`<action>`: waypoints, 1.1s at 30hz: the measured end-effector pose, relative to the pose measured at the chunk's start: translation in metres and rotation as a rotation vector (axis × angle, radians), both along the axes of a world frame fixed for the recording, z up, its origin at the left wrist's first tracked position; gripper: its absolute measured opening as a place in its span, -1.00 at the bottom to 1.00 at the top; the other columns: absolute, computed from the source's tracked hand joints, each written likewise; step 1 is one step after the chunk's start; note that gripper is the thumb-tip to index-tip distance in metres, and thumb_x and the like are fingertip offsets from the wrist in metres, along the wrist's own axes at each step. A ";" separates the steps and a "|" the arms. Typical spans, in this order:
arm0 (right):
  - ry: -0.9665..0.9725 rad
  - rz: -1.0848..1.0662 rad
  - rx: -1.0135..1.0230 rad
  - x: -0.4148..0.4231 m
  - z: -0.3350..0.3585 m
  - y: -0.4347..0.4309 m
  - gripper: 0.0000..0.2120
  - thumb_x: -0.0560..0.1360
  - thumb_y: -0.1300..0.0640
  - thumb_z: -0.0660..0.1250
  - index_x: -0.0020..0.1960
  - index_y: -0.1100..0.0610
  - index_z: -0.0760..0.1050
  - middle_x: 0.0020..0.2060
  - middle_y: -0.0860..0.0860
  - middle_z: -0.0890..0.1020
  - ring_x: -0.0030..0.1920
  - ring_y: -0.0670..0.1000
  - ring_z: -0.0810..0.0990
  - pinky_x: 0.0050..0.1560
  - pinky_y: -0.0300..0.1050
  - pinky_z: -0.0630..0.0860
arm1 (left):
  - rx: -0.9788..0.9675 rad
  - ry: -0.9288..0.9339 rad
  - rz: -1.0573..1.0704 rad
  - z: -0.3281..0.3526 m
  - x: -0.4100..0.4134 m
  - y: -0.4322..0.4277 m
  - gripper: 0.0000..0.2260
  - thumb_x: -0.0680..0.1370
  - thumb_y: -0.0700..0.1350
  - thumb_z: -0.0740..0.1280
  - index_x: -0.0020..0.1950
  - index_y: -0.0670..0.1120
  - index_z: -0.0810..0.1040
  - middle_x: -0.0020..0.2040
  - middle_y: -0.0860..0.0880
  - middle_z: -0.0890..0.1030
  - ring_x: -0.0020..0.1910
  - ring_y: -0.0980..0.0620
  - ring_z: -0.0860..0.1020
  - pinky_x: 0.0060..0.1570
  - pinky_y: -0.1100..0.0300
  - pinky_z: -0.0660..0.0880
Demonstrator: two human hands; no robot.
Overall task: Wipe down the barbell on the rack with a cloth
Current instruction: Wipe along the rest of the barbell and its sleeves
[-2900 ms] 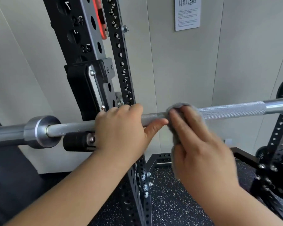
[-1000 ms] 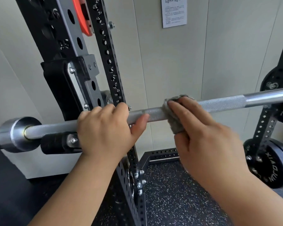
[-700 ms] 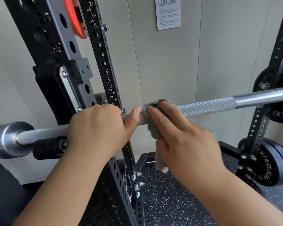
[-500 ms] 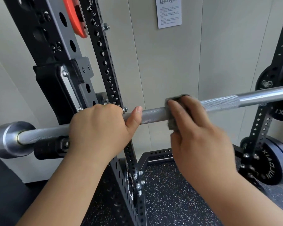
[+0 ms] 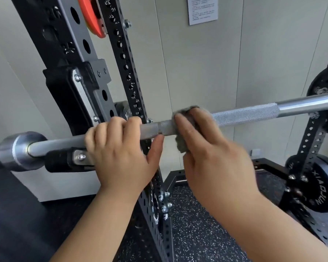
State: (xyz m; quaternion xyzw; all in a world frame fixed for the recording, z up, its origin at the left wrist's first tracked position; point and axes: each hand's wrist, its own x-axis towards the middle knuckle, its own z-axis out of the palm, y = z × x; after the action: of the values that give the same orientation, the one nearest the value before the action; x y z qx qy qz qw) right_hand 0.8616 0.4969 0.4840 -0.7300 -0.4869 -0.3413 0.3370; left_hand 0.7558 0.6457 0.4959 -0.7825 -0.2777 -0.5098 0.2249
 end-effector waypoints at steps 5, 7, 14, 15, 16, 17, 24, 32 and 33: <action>-0.034 0.107 -0.056 -0.016 0.000 0.020 -0.32 0.45 0.11 0.36 0.57 -0.01 0.38 0.54 -0.10 0.41 -0.29 0.08 0.65 -0.46 -0.07 0.55 | 0.041 -0.012 -0.058 0.004 -0.003 0.005 -0.61 0.67 0.14 0.12 0.04 -0.11 0.60 -0.09 -0.08 0.58 -0.08 -0.20 0.49 0.10 -0.13 0.36; -0.047 0.068 -0.021 0.001 0.001 0.008 -0.40 0.53 0.11 0.30 0.57 -0.04 0.39 0.52 -0.14 0.43 -0.24 0.10 0.68 -0.43 -0.07 0.56 | 0.041 0.016 -0.056 0.006 -0.003 0.008 -0.56 0.66 0.19 0.09 0.03 -0.12 0.60 -0.11 -0.07 0.57 -0.10 -0.19 0.49 0.07 -0.12 0.36; 0.054 -0.016 0.132 0.016 -0.004 -0.010 -0.49 0.53 0.23 0.29 0.47 0.03 0.48 0.46 -0.05 0.48 -0.19 0.11 0.63 -0.45 -0.05 0.56 | 0.015 -0.052 -0.033 0.005 0.005 0.008 -0.52 0.64 0.23 0.04 -0.10 -0.10 0.55 -0.22 -0.04 0.51 -0.16 -0.15 0.44 0.04 -0.09 0.33; 0.033 0.008 0.106 0.006 -0.003 -0.001 -0.46 0.51 0.21 0.31 0.48 0.03 0.47 0.46 -0.01 0.48 -0.17 0.08 0.64 -0.45 -0.09 0.54 | -0.002 -0.052 -0.021 0.007 0.006 0.007 -0.52 0.64 0.24 0.03 -0.11 -0.10 0.54 -0.23 -0.04 0.51 -0.16 -0.16 0.44 0.04 -0.10 0.33; 0.000 0.034 0.061 -0.002 -0.003 0.007 -0.43 0.49 0.18 0.33 0.50 0.04 0.47 0.47 0.01 0.48 -0.14 0.06 0.66 -0.43 -0.10 0.52 | -0.019 -0.047 -0.012 0.008 0.006 0.005 -0.52 0.64 0.23 0.04 -0.11 -0.09 0.53 -0.24 -0.04 0.51 -0.16 -0.17 0.44 0.04 -0.10 0.34; -0.026 0.058 0.014 -0.006 -0.003 0.012 -0.39 0.46 0.15 0.37 0.52 0.03 0.46 0.48 0.01 0.48 -0.11 0.04 0.67 -0.40 -0.10 0.52 | -0.032 -0.036 -0.009 0.010 0.005 0.003 -0.54 0.64 0.23 0.06 -0.12 -0.09 0.52 -0.24 -0.04 0.51 -0.16 -0.18 0.45 0.04 -0.10 0.34; 0.046 0.001 0.153 0.036 0.002 -0.025 -0.58 0.60 0.12 0.33 0.45 -0.03 0.53 0.45 -0.15 0.51 -0.19 0.13 0.70 -0.38 -0.02 0.62 | -0.054 0.032 0.007 0.015 0.004 0.001 -0.55 0.63 0.23 0.01 -0.16 -0.05 0.48 -0.29 0.02 0.47 -0.19 -0.12 0.43 0.01 -0.07 0.31; 0.060 0.029 0.042 0.024 0.016 -0.002 -0.55 0.54 0.02 0.18 0.40 -0.05 0.54 0.31 -0.11 0.56 -0.28 0.11 0.62 -0.45 -0.07 0.54 | -0.132 0.204 0.034 0.039 0.002 0.004 -0.51 0.60 0.22 0.03 -0.40 -0.05 0.38 -0.52 0.06 0.31 -0.52 -0.07 0.33 -0.29 0.10 0.31; 0.053 0.027 0.062 0.030 0.016 -0.009 -0.61 0.59 0.01 0.18 0.38 -0.07 0.55 0.30 -0.15 0.57 -0.28 0.08 0.63 -0.44 -0.07 0.55 | -0.155 0.245 0.049 0.044 0.001 0.003 -0.48 0.60 0.24 -0.01 -0.43 -0.03 0.36 -0.55 0.06 0.30 -0.56 -0.05 0.31 -0.35 0.15 0.28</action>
State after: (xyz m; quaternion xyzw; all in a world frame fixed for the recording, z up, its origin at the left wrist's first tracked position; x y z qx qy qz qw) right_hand 0.8914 0.4879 0.4997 -0.7213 -0.4770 -0.3320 0.3767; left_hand 0.7567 0.6485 0.5398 -0.8470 -0.3057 -0.3819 0.2083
